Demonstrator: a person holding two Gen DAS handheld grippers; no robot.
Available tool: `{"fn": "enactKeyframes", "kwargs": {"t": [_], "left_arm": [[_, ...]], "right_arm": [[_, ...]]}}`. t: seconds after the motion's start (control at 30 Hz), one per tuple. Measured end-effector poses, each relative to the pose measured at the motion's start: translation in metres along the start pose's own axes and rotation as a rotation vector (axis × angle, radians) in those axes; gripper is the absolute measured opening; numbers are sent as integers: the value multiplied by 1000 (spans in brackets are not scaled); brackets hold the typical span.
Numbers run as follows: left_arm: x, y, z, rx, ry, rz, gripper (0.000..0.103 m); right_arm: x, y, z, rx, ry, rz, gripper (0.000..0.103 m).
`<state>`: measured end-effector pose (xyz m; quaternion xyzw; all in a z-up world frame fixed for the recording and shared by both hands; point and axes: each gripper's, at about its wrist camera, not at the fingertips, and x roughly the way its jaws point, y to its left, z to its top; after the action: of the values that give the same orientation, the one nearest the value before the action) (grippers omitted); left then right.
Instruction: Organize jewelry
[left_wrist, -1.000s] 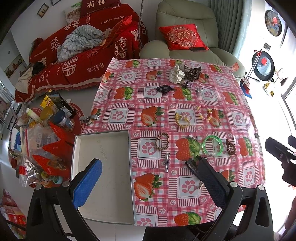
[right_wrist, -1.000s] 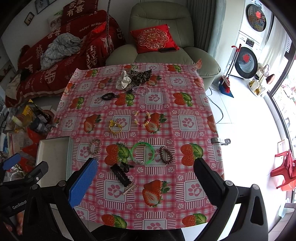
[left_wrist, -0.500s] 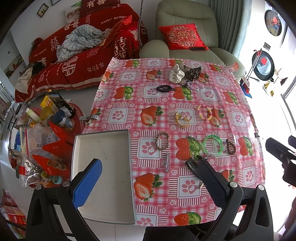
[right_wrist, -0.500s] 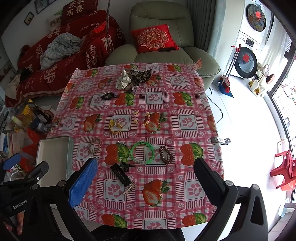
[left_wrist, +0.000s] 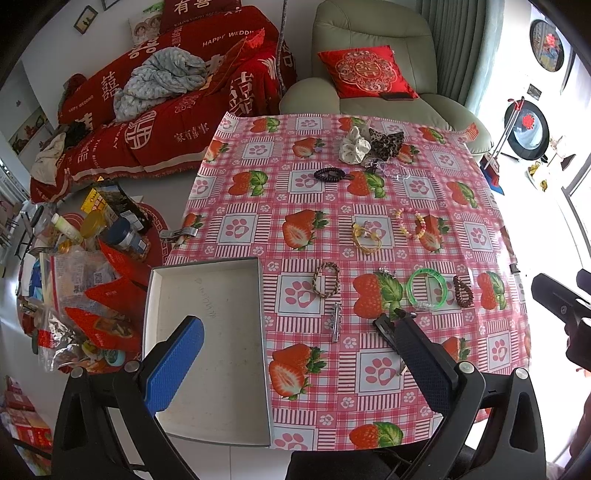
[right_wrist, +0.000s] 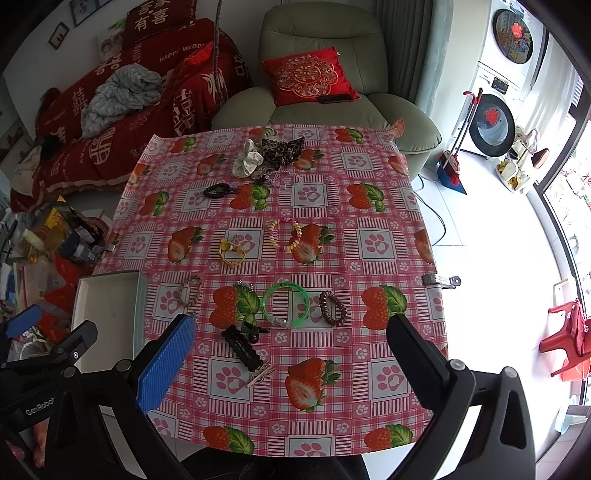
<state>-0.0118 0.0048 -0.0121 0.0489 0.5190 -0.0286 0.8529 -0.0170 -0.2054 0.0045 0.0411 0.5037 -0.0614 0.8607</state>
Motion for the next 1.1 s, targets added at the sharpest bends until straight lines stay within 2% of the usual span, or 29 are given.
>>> {"fn": "enactKeyframes", "kwargs": {"t": [0.73,1.1], "left_arm": [[10,0,0,5,19,-1,103],[25,-3,3,-5,72,-18,103]], "right_arm": [[4,5,-4,-3,9,2,103],[24,-7,-5,20,80,5,103]]}}
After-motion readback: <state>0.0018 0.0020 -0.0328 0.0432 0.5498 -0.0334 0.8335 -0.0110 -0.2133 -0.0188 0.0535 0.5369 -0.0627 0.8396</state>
